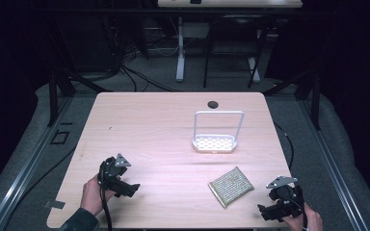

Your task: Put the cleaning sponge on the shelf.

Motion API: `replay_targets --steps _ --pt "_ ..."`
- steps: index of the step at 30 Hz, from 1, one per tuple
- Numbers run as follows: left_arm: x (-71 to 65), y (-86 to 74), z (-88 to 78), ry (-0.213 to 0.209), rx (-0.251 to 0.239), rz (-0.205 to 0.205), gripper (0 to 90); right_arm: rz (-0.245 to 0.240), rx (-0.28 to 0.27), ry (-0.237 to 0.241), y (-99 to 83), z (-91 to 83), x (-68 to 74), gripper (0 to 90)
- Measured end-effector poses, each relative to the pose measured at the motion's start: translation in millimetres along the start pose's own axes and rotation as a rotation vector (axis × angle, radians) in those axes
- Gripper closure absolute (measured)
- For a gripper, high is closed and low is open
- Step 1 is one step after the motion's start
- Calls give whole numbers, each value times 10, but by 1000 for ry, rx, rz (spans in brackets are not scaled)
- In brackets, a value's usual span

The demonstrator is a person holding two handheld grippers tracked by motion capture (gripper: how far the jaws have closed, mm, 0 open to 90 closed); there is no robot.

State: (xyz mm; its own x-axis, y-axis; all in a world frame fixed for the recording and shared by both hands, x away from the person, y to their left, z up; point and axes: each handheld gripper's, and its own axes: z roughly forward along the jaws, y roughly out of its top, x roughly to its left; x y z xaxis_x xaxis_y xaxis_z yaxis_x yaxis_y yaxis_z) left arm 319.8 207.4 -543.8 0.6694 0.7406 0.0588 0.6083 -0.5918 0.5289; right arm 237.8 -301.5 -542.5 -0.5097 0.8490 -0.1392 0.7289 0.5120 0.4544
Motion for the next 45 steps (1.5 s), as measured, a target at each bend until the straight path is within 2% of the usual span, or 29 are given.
replay_targets --steps 9,19,30,36,45 --pt "-1 7 1 -3 1 6 3 -11 -6 1 29 -4 14 18" --pt "-2 7 10 -9 -2 3 3 -5 -34 34 119 4 62 14" --pt "-20 11 3 -2 -3 -1 3 -17 -30 40 192 24 123 10" --pt "-25 20 17 -8 5 3 3 -33 -61 61 358 53 218 9" --pt "-19 17 27 -6 9 2 3 -48 -58 71 604 173 315 9"
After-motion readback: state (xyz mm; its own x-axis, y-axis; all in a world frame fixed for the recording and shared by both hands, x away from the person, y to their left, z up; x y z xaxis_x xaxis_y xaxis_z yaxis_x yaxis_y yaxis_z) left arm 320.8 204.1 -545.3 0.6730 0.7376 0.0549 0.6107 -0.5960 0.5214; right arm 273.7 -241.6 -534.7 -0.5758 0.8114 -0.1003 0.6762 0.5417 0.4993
